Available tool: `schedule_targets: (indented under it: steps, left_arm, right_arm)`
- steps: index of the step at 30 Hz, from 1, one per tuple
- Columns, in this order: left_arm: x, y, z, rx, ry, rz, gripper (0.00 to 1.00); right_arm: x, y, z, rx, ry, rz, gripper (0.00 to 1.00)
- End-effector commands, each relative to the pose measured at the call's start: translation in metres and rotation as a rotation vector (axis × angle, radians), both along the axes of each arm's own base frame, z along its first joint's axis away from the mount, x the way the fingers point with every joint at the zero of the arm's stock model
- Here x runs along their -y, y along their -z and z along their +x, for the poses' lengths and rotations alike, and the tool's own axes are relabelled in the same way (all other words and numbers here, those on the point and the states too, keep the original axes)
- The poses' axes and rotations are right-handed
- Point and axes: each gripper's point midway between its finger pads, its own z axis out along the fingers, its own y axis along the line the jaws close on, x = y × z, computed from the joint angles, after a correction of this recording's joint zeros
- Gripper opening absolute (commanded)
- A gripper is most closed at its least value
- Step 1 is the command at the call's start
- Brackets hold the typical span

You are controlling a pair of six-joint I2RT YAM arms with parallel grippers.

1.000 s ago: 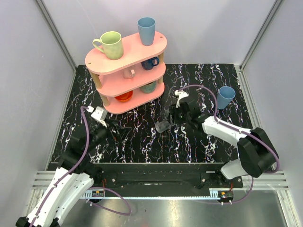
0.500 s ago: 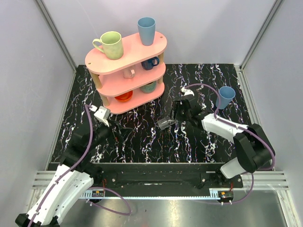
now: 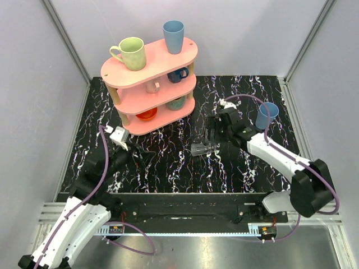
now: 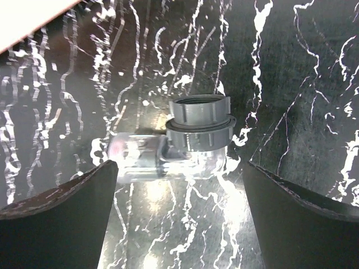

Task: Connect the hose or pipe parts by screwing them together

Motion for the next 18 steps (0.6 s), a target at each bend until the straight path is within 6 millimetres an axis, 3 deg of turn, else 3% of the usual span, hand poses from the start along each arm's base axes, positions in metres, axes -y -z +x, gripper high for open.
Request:
schedule_targets:
  steps: [1, 4, 5, 8, 12, 14, 15, 18]
  left_arm:
    - [-0.011, -0.027, 0.008, 0.098, -0.077, -0.014, 0.99]
    - [-0.016, -0.049, 0.005, 0.129, -0.102, -0.053, 0.99]
    - [-0.017, -0.056, 0.003, 0.134, -0.112, -0.074, 0.99]
    - [-0.03, -0.086, -0.002, 0.165, -0.182, -0.125, 0.99]
    - [-0.041, -0.113, -0.013, 0.2, -0.219, -0.171, 0.99]
    - [-0.042, -0.121, -0.018, 0.215, -0.215, -0.193, 0.99]
    - [-0.042, -0.127, -0.021, 0.229, -0.211, -0.2, 0.99]
    - [-0.047, -0.136, -0.024, 0.26, -0.226, -0.209, 0.99]
  right_arm:
    - [0.001, -0.055, -0.003, 0.069, 0.002, 0.053, 1.0]
    - [-0.002, -0.088, -0.015, 0.132, -0.034, 0.133, 1.0]
    - [-0.001, -0.108, -0.021, 0.175, -0.039, 0.175, 1.0]
    - [0.012, -0.137, -0.032, 0.263, -0.003, 0.219, 1.0]
    - [0.025, -0.153, -0.046, 0.327, 0.032, 0.259, 1.0]
    - [0.024, -0.165, -0.053, 0.375, 0.002, 0.293, 1.0]
    - [0.023, -0.159, -0.055, 0.378, -0.012, 0.297, 1.0]
    - [0.022, -0.17, -0.058, 0.442, -0.036, 0.335, 1.0]
